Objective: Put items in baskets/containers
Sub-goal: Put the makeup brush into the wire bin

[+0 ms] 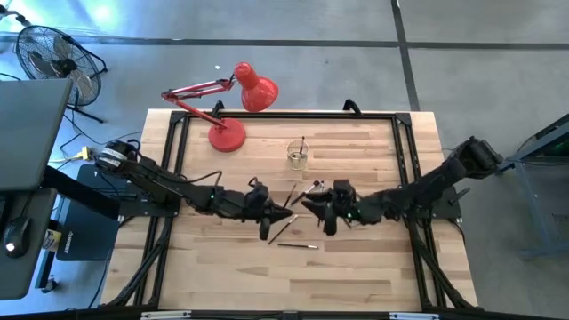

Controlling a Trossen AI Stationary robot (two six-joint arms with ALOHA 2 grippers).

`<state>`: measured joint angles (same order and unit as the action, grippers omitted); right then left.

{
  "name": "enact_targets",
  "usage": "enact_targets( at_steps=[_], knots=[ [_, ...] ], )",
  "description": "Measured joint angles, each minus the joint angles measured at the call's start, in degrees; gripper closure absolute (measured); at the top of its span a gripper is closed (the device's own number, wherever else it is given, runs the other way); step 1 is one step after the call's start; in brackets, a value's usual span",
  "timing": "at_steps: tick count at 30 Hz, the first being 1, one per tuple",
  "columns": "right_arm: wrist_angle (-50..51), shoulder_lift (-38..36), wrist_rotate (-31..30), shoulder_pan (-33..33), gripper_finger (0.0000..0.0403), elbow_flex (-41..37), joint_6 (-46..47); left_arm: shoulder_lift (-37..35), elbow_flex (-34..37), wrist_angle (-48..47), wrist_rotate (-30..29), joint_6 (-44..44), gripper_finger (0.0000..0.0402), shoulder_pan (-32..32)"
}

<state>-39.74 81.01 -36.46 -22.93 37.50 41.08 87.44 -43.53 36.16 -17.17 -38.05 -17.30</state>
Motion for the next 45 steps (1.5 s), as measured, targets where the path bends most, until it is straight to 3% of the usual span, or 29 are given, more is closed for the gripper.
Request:
enact_targets(
  at_steps=[6,28,34,41,45],
  knots=[
    [-5.6,0.0,5.6,2.6,0.0229,0.0,0.0,0.0,-2.6,-0.1,0.0,0.0,0.04,0.0],
    [-11.9,0.0,8.4,4.3,0.0264,0.0,-6.7,6.7,-9.4,0.2,-1.6,-1.3,0.0399,0.1],
    [-12.0,0.0,8.4,4.3,0.0299,0.0,-7.1,6.7,-9.5,0.2,-1.6,-1.4,0.0399,0.1],
    [-12.0,0.0,8.8,4.3,0.0386,0.0,-9.3,6.7,-9.5,0.1,-1.7,-1.0,0.0399,0.1],
    [-12.1,0.0,8.3,4.3,0.0381,0.0,-9.8,6.7,-9.5,0.1,-1.7,-0.9,0.0398,0.1]
  ],
)
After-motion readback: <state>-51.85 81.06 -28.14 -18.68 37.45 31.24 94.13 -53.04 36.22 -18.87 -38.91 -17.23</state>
